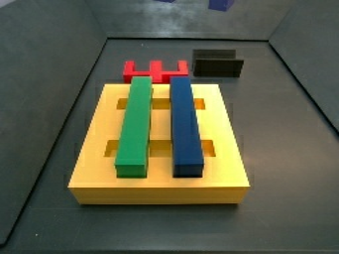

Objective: Pick up the purple object. Move up. Move to above the board. Insert the purple object.
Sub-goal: Move to above the board, then insert the purple object.

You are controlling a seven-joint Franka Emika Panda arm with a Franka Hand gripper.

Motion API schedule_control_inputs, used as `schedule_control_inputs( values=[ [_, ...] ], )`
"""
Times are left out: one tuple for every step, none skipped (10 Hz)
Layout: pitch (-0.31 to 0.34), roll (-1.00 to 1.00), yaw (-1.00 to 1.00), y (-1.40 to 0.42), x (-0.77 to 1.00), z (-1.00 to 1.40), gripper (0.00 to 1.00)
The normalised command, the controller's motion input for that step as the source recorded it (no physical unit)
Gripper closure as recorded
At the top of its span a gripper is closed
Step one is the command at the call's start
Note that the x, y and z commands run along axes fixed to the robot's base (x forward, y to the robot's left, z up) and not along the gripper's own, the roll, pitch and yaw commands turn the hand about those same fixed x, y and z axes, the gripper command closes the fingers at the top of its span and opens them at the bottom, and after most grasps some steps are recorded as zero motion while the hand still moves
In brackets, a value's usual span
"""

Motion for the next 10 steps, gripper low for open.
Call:
schedule_control_inputs(
  values=[
    [0.131,0.03,1.00,-0.03,0.05,0.02,1.00],
    [0.152,0.04,1.00,-0.03,0.06,0.02,1.00],
    [0.180,0.05,1.00,-0.03,0.06,0.03,1.00],
    [0.222,0.06,0.94,-0.03,0.06,0.03,1.00],
    [0.215,0.06,0.69,-0.03,0.07,0.03,1.00],
    [0.196,0.06,0.39,-0.03,0.08,0.03,1.00],
    [0.179,0.06,0.23,-0.03,0.09,0.03,1.00],
    [0.000,0.00,-0.01,0.00,0.00,0.00,1.00],
    [0.000,-0.07,-0.04,-0.29,0.00,-0.13,1.00],
    [0.000,-0.10,0.14,-0.85,-0.01,-0.39,1.00]
  ],
)
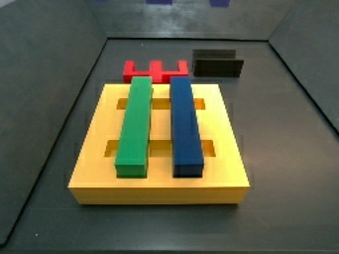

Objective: Pick up the purple object. Move up. Move to above the board. Insert the purple object.
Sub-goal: Insert the purple object.

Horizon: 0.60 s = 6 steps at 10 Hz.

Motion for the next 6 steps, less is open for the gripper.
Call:
schedule_control_inputs(
  values=[
    [0.007,-0.03,0.13,-0.96,0.00,-0.47,1.00],
    [0.000,-0.02,0.15,-0.92,0.00,-0.56,1.00],
    [0.000,-0.03,0.17,-0.82,0.00,-0.71,1.00],
    [-0.099,0.00,0.15,-0.52,0.00,-0.77,1.00],
    [-0.027,0.00,0.05,-0.22,0.00,-0.72,1.00],
    [0.000,-0.14,0.00,-0.11,0.00,-0.59,1.00]
  ],
)
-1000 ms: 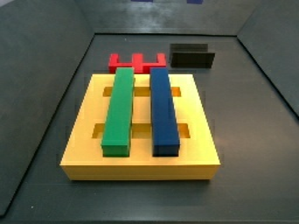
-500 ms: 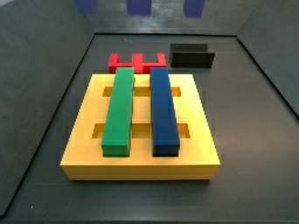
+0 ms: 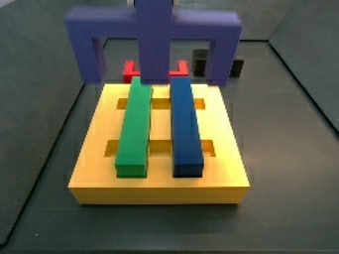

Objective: Pick up the purple object. Move up. Move to above the board. Insert the purple object.
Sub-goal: Insert the purple object.

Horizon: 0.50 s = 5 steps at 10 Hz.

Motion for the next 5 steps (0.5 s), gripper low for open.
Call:
schedule_control_inputs(
  values=[
    [-0.007,-0.19,0.00,-0.11,0.00,-0.55,1.00],
    [-0.029,-0.15,0.00,-0.06,0.00,-0.56,1.00],
    [-0.067,-0.05,0.02,-0.05,0.00,-0.50,1.00],
    [-0.091,0.00,0.06,-0.07,0.00,-0.38,1.00],
    [-0.084,0.00,0.06,-0.13,0.01,-0.27,1.00]
  ],
)
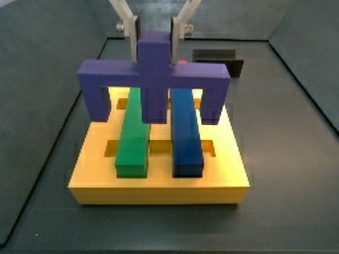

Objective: Pick up the purple object. Move up. Move to above the board. Insert the purple object.
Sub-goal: Insert the purple object.

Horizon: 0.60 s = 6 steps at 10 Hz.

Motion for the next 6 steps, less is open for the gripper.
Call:
schedule_control_inputs(
  values=[
    [-0.049,0.00,0.05,-0.12,0.12,-0.20,1.00],
    [-0.033,0.00,0.05,-0.11,0.12,-0.16,1.00],
    [0.000,0.00,0.02,-0.01,0.00,0.00,1.00],
    [0.000,0.00,0.00,-0.03,0.00,0.00,1.00],
    [-0.034,0.00,0.00,-0.09,0.00,-0.04,1.00],
    [-0.119,0.12,0.00,-0.10,0.09,-0.05,1.00]
  ],
)
